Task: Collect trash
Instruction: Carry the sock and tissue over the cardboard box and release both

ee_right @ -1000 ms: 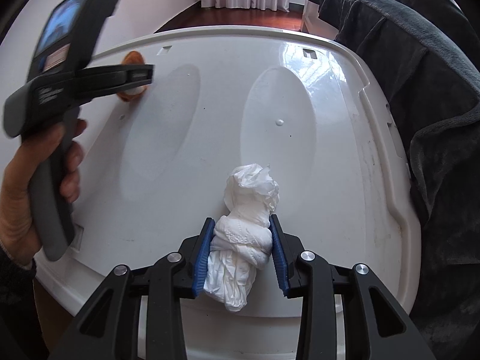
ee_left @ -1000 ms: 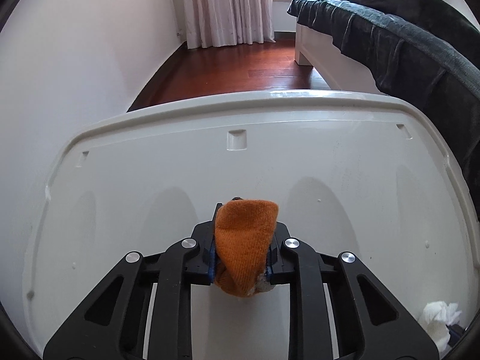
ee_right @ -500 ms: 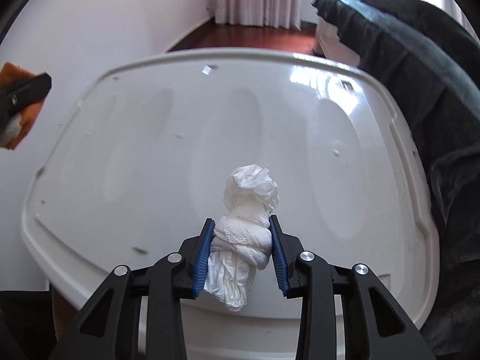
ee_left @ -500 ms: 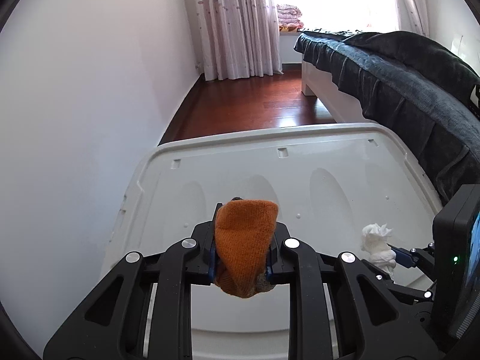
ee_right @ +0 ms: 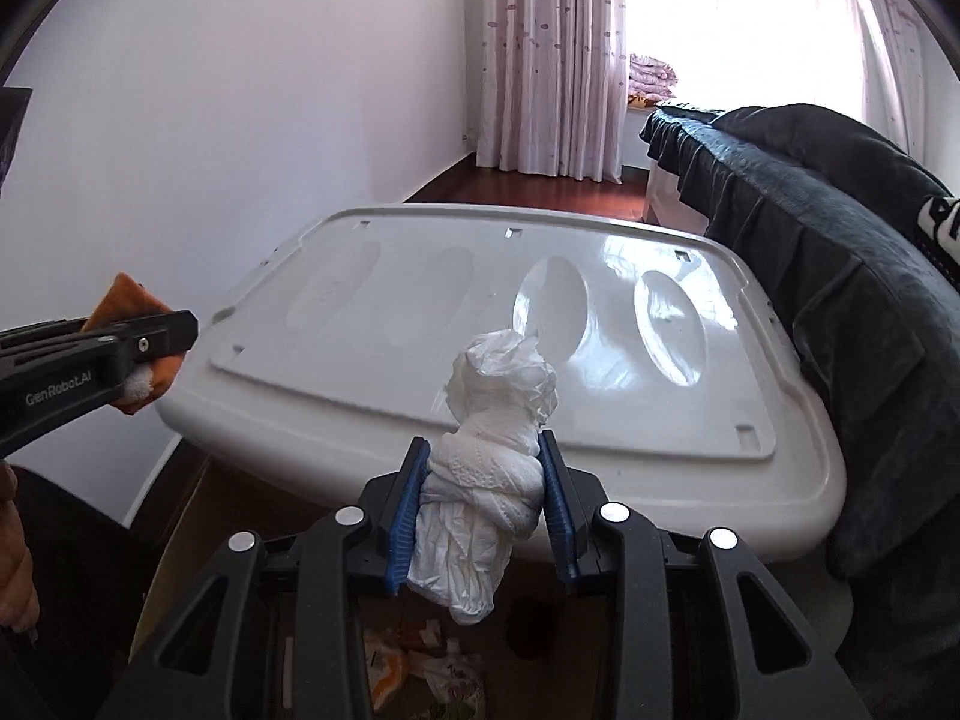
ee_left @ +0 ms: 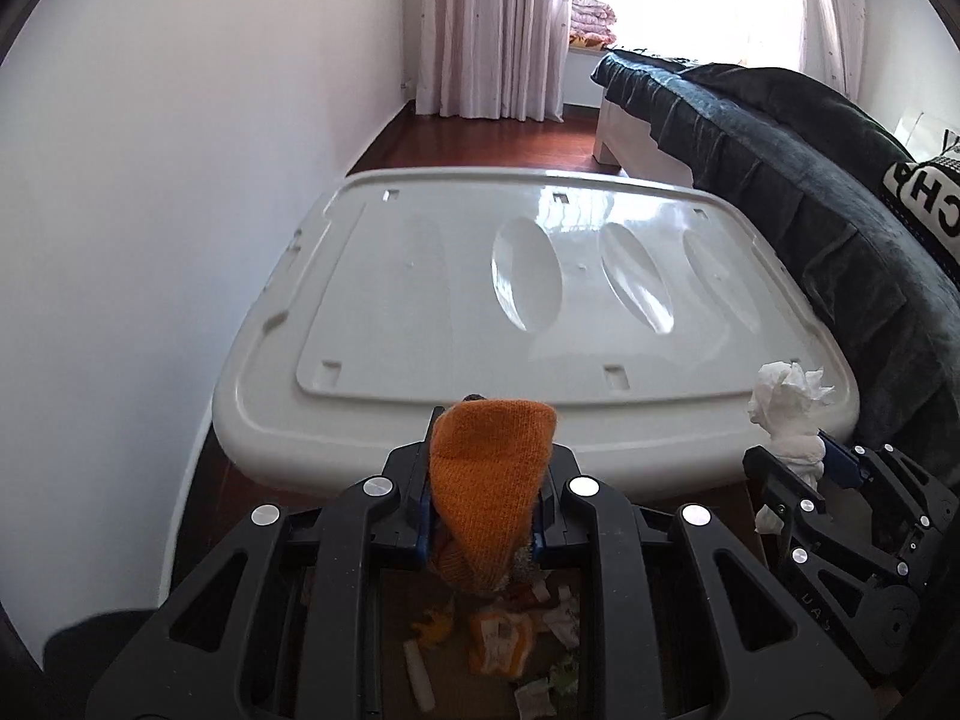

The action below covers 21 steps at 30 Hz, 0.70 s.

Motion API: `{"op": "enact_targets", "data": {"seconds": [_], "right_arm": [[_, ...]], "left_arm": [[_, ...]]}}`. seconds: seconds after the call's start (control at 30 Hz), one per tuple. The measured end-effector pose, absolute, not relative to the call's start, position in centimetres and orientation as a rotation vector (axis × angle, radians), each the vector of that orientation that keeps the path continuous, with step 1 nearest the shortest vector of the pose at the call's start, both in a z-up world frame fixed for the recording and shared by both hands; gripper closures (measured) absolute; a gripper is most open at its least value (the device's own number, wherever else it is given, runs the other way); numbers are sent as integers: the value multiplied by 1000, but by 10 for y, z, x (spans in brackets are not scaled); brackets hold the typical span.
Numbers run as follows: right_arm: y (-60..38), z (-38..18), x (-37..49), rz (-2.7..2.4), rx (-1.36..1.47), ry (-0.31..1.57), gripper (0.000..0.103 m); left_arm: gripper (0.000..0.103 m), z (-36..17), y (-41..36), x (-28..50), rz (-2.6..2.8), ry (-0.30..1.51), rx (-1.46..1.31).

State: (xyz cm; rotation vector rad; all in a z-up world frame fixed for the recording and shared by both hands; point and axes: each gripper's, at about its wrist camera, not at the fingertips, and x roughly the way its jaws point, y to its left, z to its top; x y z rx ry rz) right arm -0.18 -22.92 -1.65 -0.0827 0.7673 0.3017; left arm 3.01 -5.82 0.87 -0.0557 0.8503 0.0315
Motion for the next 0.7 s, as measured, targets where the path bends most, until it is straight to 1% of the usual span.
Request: {"op": "enact_targets", "data": {"seconds": [0.17,0.3,0.53,0.7], "right_arm": [[-229,-35,-57,306,-52,804,67],[-221,-55,-77,306,-57,865,67],[-214,-84,-63,275,-39,985,67],[-215,-115,-50,270,-14,1099,67]], "left_arm": [[82,-18,-60,-20,8,893,-69],[82,-57,-60,-40,-4,973,-90],[82,-121,-49,-29,10,1116,-80],[82,-153,-45,-18,31,1217,-104]]}}
